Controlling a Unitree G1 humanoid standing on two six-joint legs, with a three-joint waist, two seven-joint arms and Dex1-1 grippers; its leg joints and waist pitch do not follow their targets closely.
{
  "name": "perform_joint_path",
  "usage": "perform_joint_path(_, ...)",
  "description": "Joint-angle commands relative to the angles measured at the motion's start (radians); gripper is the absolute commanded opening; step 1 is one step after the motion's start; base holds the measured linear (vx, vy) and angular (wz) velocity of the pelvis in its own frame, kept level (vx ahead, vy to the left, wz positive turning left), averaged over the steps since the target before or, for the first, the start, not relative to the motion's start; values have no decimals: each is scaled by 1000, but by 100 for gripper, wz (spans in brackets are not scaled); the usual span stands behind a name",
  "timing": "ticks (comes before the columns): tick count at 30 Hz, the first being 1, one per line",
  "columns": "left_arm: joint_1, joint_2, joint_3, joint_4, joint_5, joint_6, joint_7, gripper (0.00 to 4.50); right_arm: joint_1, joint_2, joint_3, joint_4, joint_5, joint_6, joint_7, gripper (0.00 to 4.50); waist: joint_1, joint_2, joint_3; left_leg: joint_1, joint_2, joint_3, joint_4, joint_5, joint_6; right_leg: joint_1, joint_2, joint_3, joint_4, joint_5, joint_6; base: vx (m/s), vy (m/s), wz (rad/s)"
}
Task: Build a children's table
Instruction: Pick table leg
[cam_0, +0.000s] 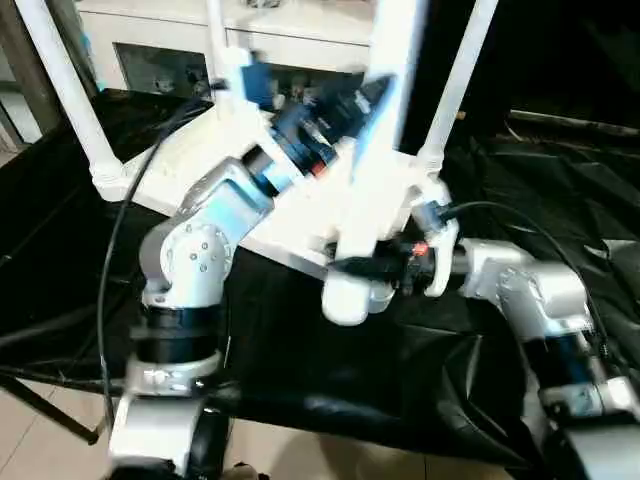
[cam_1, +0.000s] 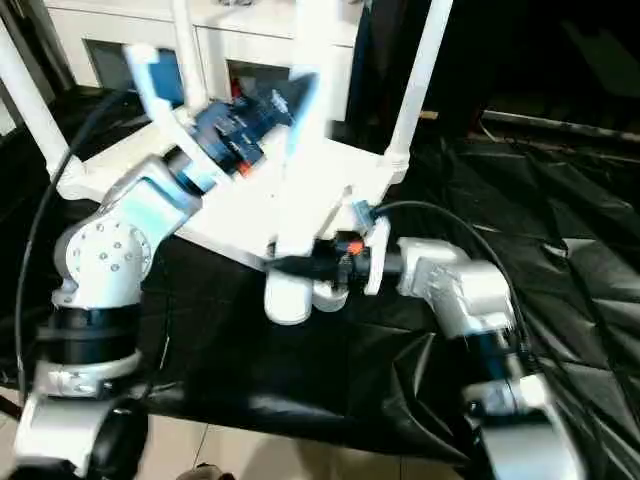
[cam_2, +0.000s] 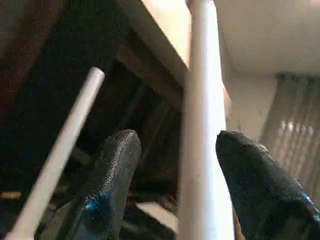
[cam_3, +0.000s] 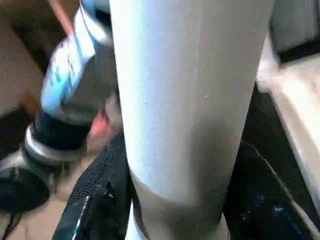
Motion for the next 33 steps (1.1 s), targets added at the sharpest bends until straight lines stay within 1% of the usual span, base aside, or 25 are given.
perform_joint_path(1, 21, 30, 14, -27, 2, 0, -5, 297, 13, 12, -78, -38, 1, -66, -113, 193, 1, 4, -84, 24, 53, -28, -69, -170, -11, 50, -72, 44, -70, -182, -207, 0, 0, 0)
perform_joint_path(3, 35, 90, -31, -39, 65, -3, -27, 297, 23, 19, -104, -49, -29, -105, -183, 193, -2, 11, -85, 29, 51, -28, -70, -186, -27, 48, -68, 42, -69, -200, -192, 0, 0, 0)
perform_joint_path(5, 53, 187, -109, -43, 166, -7, -66, 297, 29, 11, -120, -45, -75, -149, -255, 193, -7, 14, -84, 31, 50, -29, -75, -184, -40, 45, -64, 44, -70, -222, -150, 0, 0, 0)
perform_joint_path(6, 62, 254, -165, -34, 245, -19, -92, 297, 34, 2, -128, -43, -95, -160, -281, 193, -6, 15, -84, 32, 50, -29, -75, -184, -45, 44, -65, 44, -69, -219, -148, 0, 0, 0)
perform_joint_path(7, 62, 254, -165, -34, 245, -19, -92, 297, 34, 2, -128, -43, -95, -160, -281, 193, -5, 19, -84, 33, 50, -32, -76, -186, -46, 44, -64, 44, -70, -222, -139, 0, 0, 0)
perform_joint_path(8, 69, 321, -221, -17, 323, -35, -115, 297, 40, -10, -130, -37, -125, -172, -309, 193, -7, 21, -83, 35, 51, -31, -77, -187, -50, 41, -63, 44, -71, -212, -138, 0, 0, 0)
perform_joint_path(9, 75, 408, -300, 15, 431, -73, -157, 297, 51, -30, -128, -35, -159, -182, -334, 193, -10, 30, -83, 37, 48, -30, -77, -205, -61, 40, -60, 45, -69, -207, -135, 0, 0, 0)
perform_joint_path(11, 77, 466, -360, 54, 493, -116, -221, 297, 75, -49, -114, -53, -185, -183, -348, 193, -10, 27, -83, 36, 47, -29, -78, -215, -64, 42, -62, 46, -70, -213, -132, 0, 0, 0)
perform_joint_path(12, 77, 485, -384, 75, 511, -138, -256, 297, 88, -58, -107, -63, -193, -182, -352, 193, -9, 31, -84, 37, 46, -29, -77, -215, -69, 42, -62, 47, -70, -207, -135, 0, 0, 0)
perform_joint_path(14, 74, 509, -427, 111, 528, -165, -316, 297, 108, -70, -96, -85, -198, -179, -354, 193, -10, 33, -86, 34, 46, -29, -76, -204, -70, 45, -64, 48, -64, -168, -154, 0, 0, 0)
perform_joint_path(15, 69, 536, -488, 158, 574, -209, -370, 297, 123, -80, -87, -104, -201, -177, -355, 193, -11, 40, -86, 32, 45, -30, -76, -203, -67, 45, -64, 47, -64, -151, -168, 0, 0, 0)
perform_joint_path(16, 64, 549, -524, 198, 611, -246, -400, 297, 131, -84, -85, -115, -203, -176, -356, 193, -14, 34, -84, 32, 44, -28, -77, -222, -61, 46, -64, 48, -67, -165, -172, 0, 0, 0)
perform_joint_path(17, 52, 559, -566, 262, 658, -301, -435, 297, 137, -88, -87, -125, -203, -173, -358, 193, -16, 36, -83, 32, 43, -28, -77, -229, -57, 45, -63, 48, -71, -179, -170, 0, 0, 0)
perform_joint_path(18, 50, 558, -568, 269, 661, -305, -437, 297, 138, -89, -88, -126, -203, -172, -358, 193, -20, 32, -84, 29, 42, -28, -77, -232, -52, 50, -66, 50, -70, -199, -161, 0, 0, 0)
perform_joint_path(19, 38, 555, -592, 329, 690, -341, -452, 297, 142, -92, -93, -135, -198, -164, -361, 193, -21, 33, -85, 28, 43, -29, -77, -227, -50, 50, -68, 50, -71, -202, -164, 0, 0, 0)
perform_joint_path(21, -4, 531, -648, 494, 770, -457, -447, 297, 153, -101, -100, -150, -195, -156, -368, 193, -26, 41, -83, 29, 40, -28, -74, -233, -44, 47, -66, 50, -83, -241, -155, 0, 0, 0)
perform_joint_path(22, -19, 517, -655, 545, 781, -488, -450, 297, 158, -105, -100, -156, -197, -154, -369, 193, -27, 41, -86, 30, 41, -29, -73, -236, -49, 49, -67, 50, -77, -236, -155, 0, 0, 0)
perform_joint_path(23, -19, 517, -655, 545, 781, -488, -450, 297, 158, -105, -100, -156, -197, -154, -369, 193, -27, 40, -88, 28, 44, -31, -75, -230, -48, 51, -70, 49, -74, -217, -163, 0, 0, 0)
perform_joint_path(24, -44, 494, -660, 623, 803, -534, -439, 297, 168, -112, -98, -164, -204, -155, -370, 193, -29, 46, -88, 28, 45, -30, -73, -226, -45, 50, -70, 49, -74, -197, -179, 0, 0, 0)
perform_joint_path(26, -63, 483, -671, 676, 828, -567, -422, 297, 172, -116, -100, -168, -205, -155, -371, 193, -28, 45, -91, 30, 44, -29, -71, -229, -38, 51, -69, 48, -73, -177, -192, 0, 0, 0)
perform_joint_path(27, -98, 461, -690, 766, 862, -619, -381, 297, 179, -122, -102, -175, -202, -154, -376, 193, -30, 44, -90, 26, 44, -29, -71, -224, -29, 52, -69, 48, -74, -162, -201, 0, 0, 0)
perform_joint_path(29, -125, 435, -692, 842, 877, -647, -345, 297, 179, -126, -103, -176, -199, -152, -379, 193, -27, 41, -91, 26, 42, -27, -68, -214, -21, 55, -70, 48, -73, -160, -203, 0, 0, 0)
perform_joint_path(30, -154, 414, -702, 922, 908, -686, -301, 297, 178, -128, -102, -178, -196, -148, -383, 193, -27, 37, -90, 25, 40, -26, -66, -208, -14, 55, -69, 47, -75, -167, -203, 0, 0, 0)
perform_joint_path(31, -158, 413, -705, 932, 913, -692, -296, 297, 177, -129, -102, -178, -195, -147, -383, 193, -23, 38, -91, 27, 44, -29, -67, -206, -11, 56, -74, 48, -74, -175, -204, 0, 0, 0)
perform_joint_path(33, -177, 395, -699, 987, 917, -710, -285, 297, 174, -129, -97, -180, -194, -144, -384, 193, -24, 37, -91, 25, 44, -27, -66, -192, -2, 56, -72, 48, -74, -165, -210, 0, 0, 0)
